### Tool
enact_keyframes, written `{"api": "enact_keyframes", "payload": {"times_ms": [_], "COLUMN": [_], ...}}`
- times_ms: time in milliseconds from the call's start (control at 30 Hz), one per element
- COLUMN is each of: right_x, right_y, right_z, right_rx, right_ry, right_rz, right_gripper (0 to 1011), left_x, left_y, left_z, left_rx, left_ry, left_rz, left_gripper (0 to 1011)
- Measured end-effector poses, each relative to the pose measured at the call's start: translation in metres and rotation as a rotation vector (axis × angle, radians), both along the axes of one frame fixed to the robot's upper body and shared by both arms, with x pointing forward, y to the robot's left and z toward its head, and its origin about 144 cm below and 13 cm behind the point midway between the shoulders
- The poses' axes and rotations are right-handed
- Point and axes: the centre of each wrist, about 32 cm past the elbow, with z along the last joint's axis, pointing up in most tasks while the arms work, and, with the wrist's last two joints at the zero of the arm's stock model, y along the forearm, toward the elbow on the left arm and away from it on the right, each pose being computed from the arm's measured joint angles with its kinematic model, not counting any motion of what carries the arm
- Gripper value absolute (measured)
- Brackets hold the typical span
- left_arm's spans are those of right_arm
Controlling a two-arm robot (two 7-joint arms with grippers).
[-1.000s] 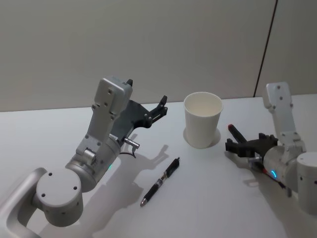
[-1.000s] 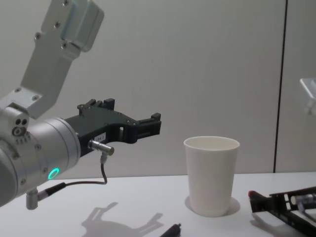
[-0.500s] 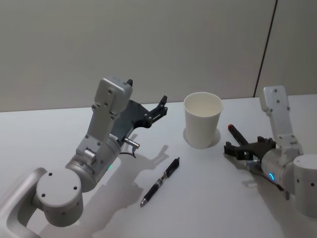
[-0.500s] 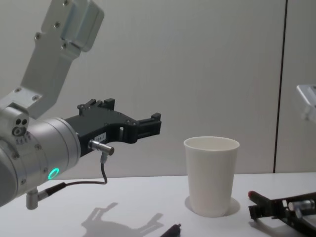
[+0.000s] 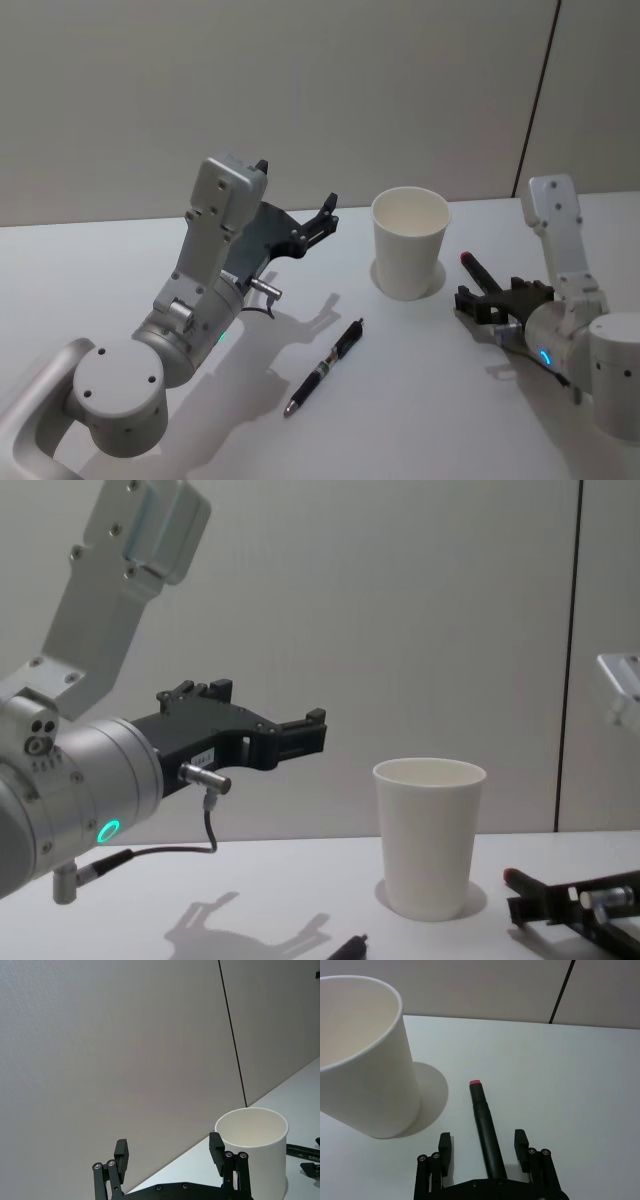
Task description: Place the pen into the pen holder.
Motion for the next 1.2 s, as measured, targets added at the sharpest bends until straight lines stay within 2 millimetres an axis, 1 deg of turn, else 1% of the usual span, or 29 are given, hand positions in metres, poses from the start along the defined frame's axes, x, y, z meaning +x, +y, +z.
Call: {"api": "enact_keyframes", "payload": {"times_ms": [233, 400, 667, 1200], "right_x": [-0.0001, 0.0, 0.0003, 0.0009], "right_y": [0.0, -0.0002, -0.0018, -0.0038], "right_z": [-0.0002, -0.0003, -0.001, -0.0017], "right_rx": [-0.001, 0.001, 0.009, 0.016], "right_ry": [0.001, 0.001, 0.005, 0.011], "right_rz": [-0.001, -0.004, -0.05, -0.089], "right_gripper": [739, 718, 660, 556], "left_x": [0.0, 0.0, 0.0, 0.0], "left_y": [0.0, 0.0, 0.0, 0.0], "left_z": [0.0, 0.0, 0.0, 0.0], "left_rx": [0.0, 0.0, 0.0, 0.0], "left_ry": [0.0, 0.0, 0.0, 0.0], "left_rz": [0.0, 0.0, 0.0, 0.0], "left_gripper": [1003, 1003, 1003, 1003]}}
